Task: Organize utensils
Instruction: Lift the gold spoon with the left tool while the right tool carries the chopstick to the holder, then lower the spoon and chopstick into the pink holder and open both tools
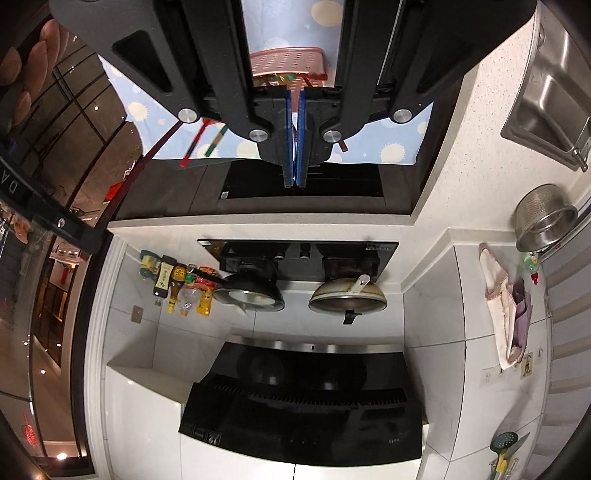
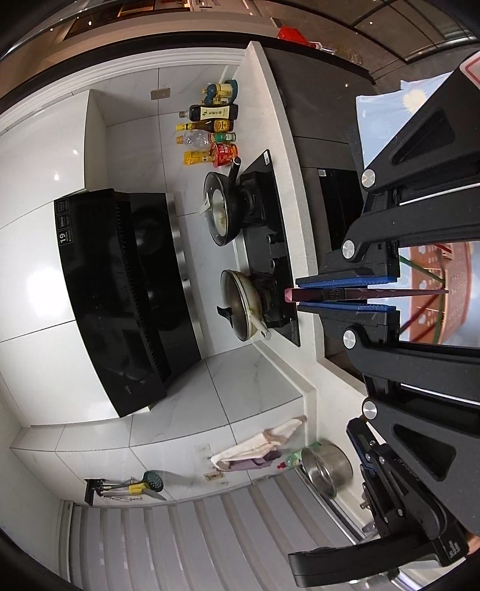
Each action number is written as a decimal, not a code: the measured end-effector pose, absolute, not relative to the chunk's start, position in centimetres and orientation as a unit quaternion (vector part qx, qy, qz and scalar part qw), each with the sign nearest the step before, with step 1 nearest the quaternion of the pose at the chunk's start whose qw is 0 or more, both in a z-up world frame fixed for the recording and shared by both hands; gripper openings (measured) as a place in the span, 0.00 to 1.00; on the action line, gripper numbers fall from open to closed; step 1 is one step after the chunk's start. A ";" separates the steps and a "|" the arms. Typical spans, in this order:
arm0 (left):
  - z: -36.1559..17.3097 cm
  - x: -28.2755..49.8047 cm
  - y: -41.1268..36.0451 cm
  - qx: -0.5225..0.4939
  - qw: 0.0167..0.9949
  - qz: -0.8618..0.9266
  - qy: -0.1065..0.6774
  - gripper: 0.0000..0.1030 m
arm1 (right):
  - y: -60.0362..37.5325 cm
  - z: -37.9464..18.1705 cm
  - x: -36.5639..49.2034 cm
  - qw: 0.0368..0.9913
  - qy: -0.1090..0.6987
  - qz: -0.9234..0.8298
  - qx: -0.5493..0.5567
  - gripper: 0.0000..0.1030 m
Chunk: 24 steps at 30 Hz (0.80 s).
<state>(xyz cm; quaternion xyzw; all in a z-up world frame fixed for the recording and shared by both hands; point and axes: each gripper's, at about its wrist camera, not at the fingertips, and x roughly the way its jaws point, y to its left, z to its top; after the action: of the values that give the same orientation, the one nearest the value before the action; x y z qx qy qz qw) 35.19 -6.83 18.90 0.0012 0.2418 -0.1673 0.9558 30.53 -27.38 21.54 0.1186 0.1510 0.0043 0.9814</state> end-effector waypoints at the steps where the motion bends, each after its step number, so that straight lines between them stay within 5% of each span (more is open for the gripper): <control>1: 18.4 35.8 -6.9 0.004 0.955 -0.164 0.248 0.01 | -27.4 21.2 31.3 0.981 0.154 0.003 0.117 0.07; 15: 11.6 39.9 -7.2 0.006 0.939 -0.156 0.308 0.03 | -25.7 14.5 36.7 0.967 0.234 0.009 0.097 0.07; 19: 11.2 40.2 -6.9 -0.005 0.939 -0.142 0.312 0.35 | -25.6 14.1 36.4 0.968 0.233 0.002 0.091 0.17; 24: 11.3 39.8 -6.5 -0.003 0.942 -0.136 0.307 0.35 | -26.1 14.0 35.2 0.968 0.232 -0.002 0.096 0.28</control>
<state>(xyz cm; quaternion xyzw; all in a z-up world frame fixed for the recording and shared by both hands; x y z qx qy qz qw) 39.80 -6.51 11.27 -0.0030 0.3071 -0.1359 0.9419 35.18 -26.08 13.96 0.0959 0.2318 -0.0018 0.9680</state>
